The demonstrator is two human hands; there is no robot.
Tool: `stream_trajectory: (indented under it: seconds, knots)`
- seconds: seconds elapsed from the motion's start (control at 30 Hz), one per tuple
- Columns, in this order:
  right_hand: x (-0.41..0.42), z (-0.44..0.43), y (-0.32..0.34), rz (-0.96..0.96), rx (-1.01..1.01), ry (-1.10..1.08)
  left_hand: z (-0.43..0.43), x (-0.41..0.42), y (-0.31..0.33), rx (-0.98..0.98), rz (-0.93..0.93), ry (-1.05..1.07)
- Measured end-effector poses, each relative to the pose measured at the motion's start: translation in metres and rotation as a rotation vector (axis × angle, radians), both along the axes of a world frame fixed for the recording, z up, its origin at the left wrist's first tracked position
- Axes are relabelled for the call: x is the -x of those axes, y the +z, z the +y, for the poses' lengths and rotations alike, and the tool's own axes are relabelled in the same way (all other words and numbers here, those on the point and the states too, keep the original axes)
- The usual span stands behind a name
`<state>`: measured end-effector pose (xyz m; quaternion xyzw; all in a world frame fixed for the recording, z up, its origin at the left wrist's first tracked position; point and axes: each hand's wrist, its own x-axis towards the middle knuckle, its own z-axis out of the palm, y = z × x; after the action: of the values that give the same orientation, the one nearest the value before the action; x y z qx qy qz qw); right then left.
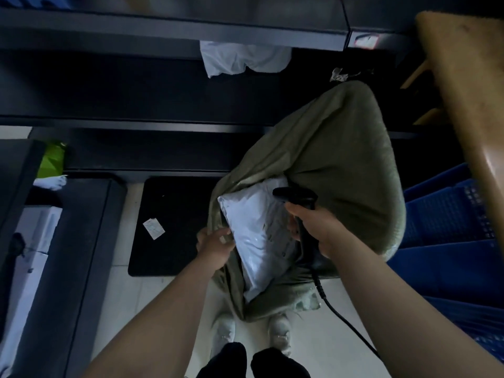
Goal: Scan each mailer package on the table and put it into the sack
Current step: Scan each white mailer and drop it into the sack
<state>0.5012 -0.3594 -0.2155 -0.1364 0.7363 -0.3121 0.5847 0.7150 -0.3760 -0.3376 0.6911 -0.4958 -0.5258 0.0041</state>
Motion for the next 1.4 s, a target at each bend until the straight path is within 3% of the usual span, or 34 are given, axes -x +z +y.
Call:
stream_trajectory:
  seconds: [0.13,0.27,0.33,0.6,0.73,1.0,1.17,1.27,1.4]
  knots:
    - [0.002,0.005,-0.014,0.016,-0.010,0.033,-0.002,-0.002,-0.029,-0.080,0.186,0.107]
    - [0.001,0.009,-0.015,0.020,0.017,0.030,-0.001,0.001,-0.021,-0.096,0.305,0.479]
    - [-0.002,0.011,-0.003,0.017,0.032,0.015,-0.002,0.001,0.004,-0.085,0.403,0.561]
    - [-0.017,0.011,0.081,-0.037,0.086,0.007,-0.014,-0.036,0.132,0.052,0.430,0.503]
    - [-0.018,0.007,0.105,-0.026,0.135,0.013,-0.005,-0.049,0.143,0.029,0.406,0.528]
    - [-0.007,0.030,0.130,0.047,0.082,-0.017,-0.010,-0.047,0.153,-0.007,0.255,0.326]
    - [0.001,0.056,0.174,0.057,0.113,-0.048,-0.012,-0.033,0.198,-0.006,0.126,0.003]
    - [0.014,0.082,0.207,0.132,0.169,-0.044,-0.011,-0.007,0.239,0.077,0.066,-0.148]
    - [0.035,0.132,0.254,0.214,0.214,-0.075,0.002,0.049,0.303,0.371,0.010,-0.427]
